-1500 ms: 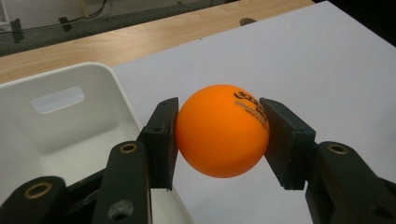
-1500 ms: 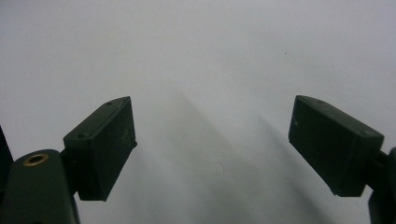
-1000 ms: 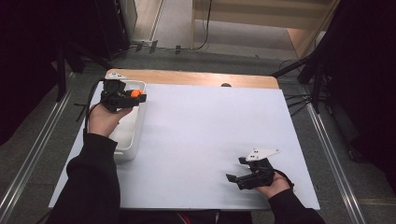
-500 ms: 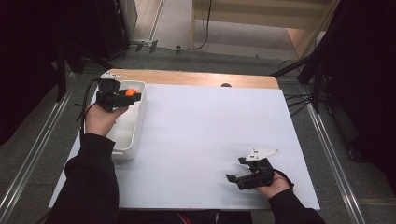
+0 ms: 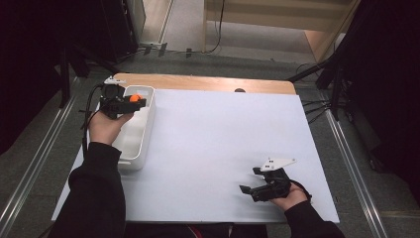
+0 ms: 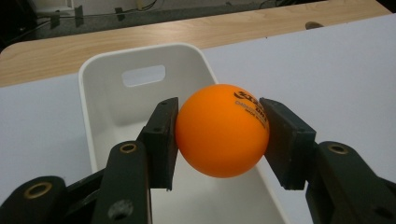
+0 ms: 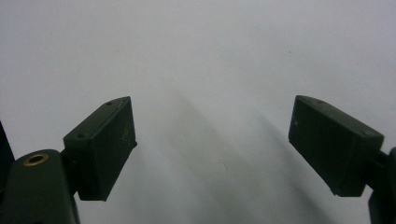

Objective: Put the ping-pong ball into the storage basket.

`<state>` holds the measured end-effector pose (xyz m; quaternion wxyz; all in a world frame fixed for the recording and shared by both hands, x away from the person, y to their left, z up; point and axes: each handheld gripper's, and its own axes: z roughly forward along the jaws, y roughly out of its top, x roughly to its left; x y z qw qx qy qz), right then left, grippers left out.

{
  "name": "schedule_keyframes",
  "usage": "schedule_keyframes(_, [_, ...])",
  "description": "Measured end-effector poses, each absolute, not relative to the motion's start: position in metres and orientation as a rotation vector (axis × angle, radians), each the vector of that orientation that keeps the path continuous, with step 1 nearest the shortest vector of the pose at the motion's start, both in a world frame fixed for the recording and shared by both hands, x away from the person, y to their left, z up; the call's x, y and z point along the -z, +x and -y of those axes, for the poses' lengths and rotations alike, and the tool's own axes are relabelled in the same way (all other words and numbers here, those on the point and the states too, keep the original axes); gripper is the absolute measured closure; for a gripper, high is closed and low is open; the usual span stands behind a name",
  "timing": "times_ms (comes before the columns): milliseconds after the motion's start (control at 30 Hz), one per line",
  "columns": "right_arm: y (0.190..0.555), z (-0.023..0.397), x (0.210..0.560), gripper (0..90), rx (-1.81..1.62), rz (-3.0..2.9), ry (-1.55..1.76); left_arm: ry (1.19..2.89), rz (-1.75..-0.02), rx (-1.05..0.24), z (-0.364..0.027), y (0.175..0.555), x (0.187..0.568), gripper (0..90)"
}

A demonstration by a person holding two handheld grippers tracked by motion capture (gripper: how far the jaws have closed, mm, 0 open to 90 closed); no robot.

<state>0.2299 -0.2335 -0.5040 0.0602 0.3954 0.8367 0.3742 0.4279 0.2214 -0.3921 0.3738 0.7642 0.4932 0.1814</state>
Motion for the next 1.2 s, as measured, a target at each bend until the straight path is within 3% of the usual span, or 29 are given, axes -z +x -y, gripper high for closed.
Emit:
schedule_keyframes(1067, [0.23,0.233,0.504,13.7,-1.136,-2.53,1.192,1.963,-1.323,-0.438,-0.226,0.436,0.412,50.1])
schedule_keyframes(1200, [0.23,0.233,0.504,13.7,-1.135,-2.532,1.194,1.936,-1.291,-0.4,-0.227,0.435,0.407,37.3])
